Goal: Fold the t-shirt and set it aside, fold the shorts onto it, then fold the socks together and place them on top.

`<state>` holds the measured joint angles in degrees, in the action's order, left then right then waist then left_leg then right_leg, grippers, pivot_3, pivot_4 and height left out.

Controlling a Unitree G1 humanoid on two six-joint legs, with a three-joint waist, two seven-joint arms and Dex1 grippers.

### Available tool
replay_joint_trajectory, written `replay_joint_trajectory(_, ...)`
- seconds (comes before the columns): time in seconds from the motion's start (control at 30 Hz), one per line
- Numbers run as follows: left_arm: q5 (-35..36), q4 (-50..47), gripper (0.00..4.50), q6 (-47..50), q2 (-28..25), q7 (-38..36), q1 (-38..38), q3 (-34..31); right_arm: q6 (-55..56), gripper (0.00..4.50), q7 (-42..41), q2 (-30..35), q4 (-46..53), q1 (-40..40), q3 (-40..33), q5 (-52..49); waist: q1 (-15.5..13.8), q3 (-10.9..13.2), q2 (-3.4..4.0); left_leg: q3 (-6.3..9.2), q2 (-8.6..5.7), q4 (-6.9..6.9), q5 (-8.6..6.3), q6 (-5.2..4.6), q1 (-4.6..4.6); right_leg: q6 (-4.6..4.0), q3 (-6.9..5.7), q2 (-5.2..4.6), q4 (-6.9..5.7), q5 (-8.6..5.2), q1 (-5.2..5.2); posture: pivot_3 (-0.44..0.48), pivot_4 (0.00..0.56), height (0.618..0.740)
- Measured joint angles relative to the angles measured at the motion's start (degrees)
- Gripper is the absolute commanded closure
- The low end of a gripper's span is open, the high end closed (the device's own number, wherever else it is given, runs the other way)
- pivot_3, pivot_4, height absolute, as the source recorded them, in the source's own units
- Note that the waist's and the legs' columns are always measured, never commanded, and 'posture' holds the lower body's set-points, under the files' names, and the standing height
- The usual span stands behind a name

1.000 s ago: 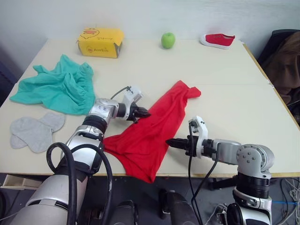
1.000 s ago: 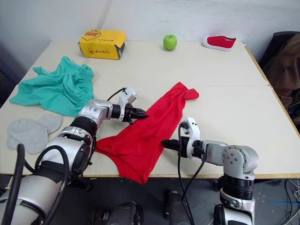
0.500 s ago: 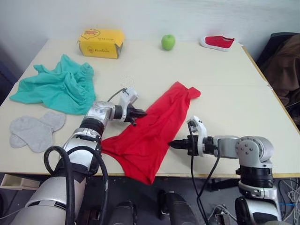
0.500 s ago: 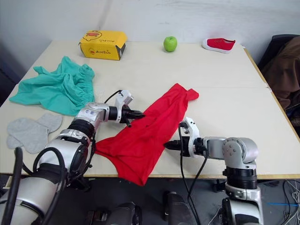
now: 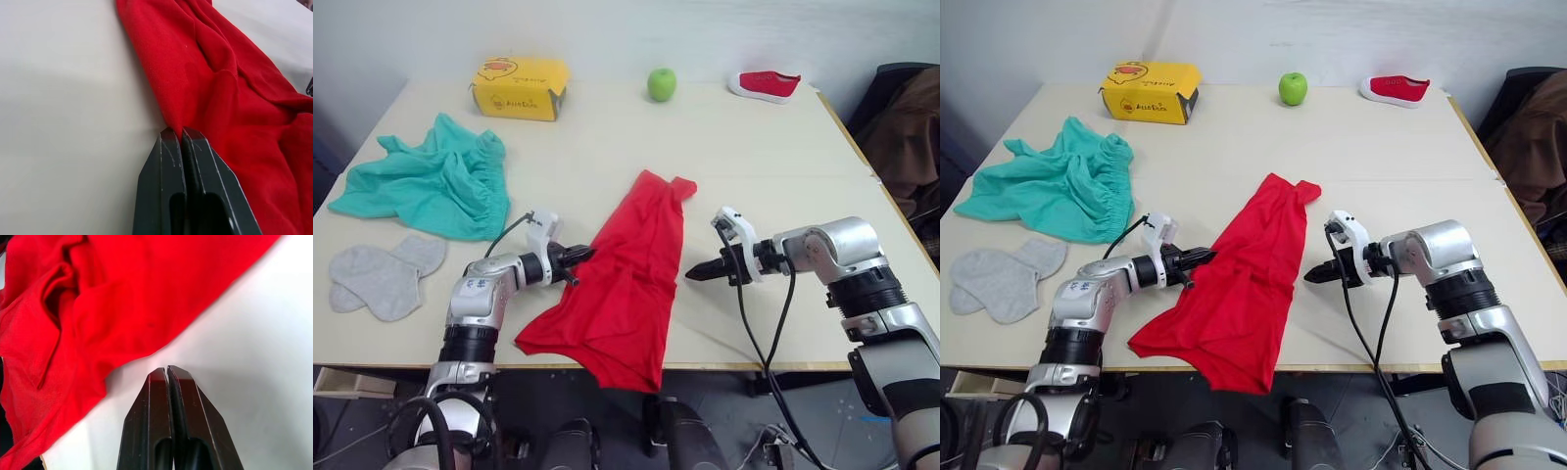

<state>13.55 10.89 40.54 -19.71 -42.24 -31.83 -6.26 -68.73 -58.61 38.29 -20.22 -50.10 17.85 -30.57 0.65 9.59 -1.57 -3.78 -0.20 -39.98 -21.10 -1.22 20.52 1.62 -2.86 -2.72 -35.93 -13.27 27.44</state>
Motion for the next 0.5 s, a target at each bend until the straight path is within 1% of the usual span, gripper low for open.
replay_joint_trajectory(0.1, 0.1, 0.3, 4.50, -0.3, -0.7, 1.1, -0.8, 0.3, -1.0, 4.47, -1.8, 1.9, 6.4, 3.3, -0.3, -0.5, -0.8, 0.0, 0.01, 0.03, 0.00, 0.00, 0.00, 0.03, 0.00, 0.00, -0.03, -0.01, 0.03, 0.00, -0.02, 0.000, 0.150, 0.740)
replay_joint_trajectory(0.13, 0.0, 1.7, 4.50, -1.1, -1.1, 1.1, -1.7, 0.7, -2.4, 4.29, -1.7, 2.8, 8.9, 4.9, -0.9, -1.2, -1.1, 0.0, 0.01, 0.04, -0.01, -0.02, 0.00, 0.03, 0.00, 0.00, -0.06, -0.04, 0.04, 0.00, -0.03, 0.000, 0.150, 0.740)
replay_joint_trajectory(0.23, -0.6, 8.3, 4.50, -4.0, -1.8, 0.8, -6.0, 1.3, -9.9, 3.59, 0.4, 2.9, 14.6, 8.8, -6.9, -5.0, -1.4, 0.0, 0.02, 0.03, -0.02, -0.06, 0.01, 0.03, 0.02, 0.00, -0.07, -0.06, 0.05, 0.00, -0.02, 0.000, 0.150, 0.740)
replay_joint_trajectory(0.33, -1.2, 14.9, 4.50, -7.5, -2.1, -0.1, -10.8, 2.8, -17.1, 2.59, 5.2, -0.1, 22.0, 12.8, -14.3, -8.0, -1.7, 0.0, 0.02, 0.06, -0.01, -0.04, 0.00, 0.06, 0.01, 0.00, -0.10, -0.06, 0.04, 0.00, -0.03, 0.000, 0.150, 0.740)
replay_joint_trajectory(0.37, -1.3, 15.9, 4.50, -8.3, -2.0, -0.4, -11.7, 3.1, -18.5, 2.25, 6.7, -1.4, 23.1, 13.6, -15.5, -8.4, -1.6, 0.0, 0.02, 0.06, -0.01, -0.04, 0.00, 0.07, 0.00, 0.00, -0.09, -0.05, 0.04, 0.00, -0.02, 0.000, 0.150, 0.740)
replay_joint_trajectory(0.5, -1.4, 19.3, 4.50, -10.7, -1.9, -1.6, -13.2, 4.2, -21.1, 2.25, 13.0, -8.0, 24.3, 15.9, -18.8, -8.4, -1.2, 0.0, 0.03, 0.02, -0.01, -0.03, 0.02, 0.10, 0.01, 0.00, -0.07, -0.04, -0.02, 0.00, 0.01, 0.000, 0.150, 0.740)
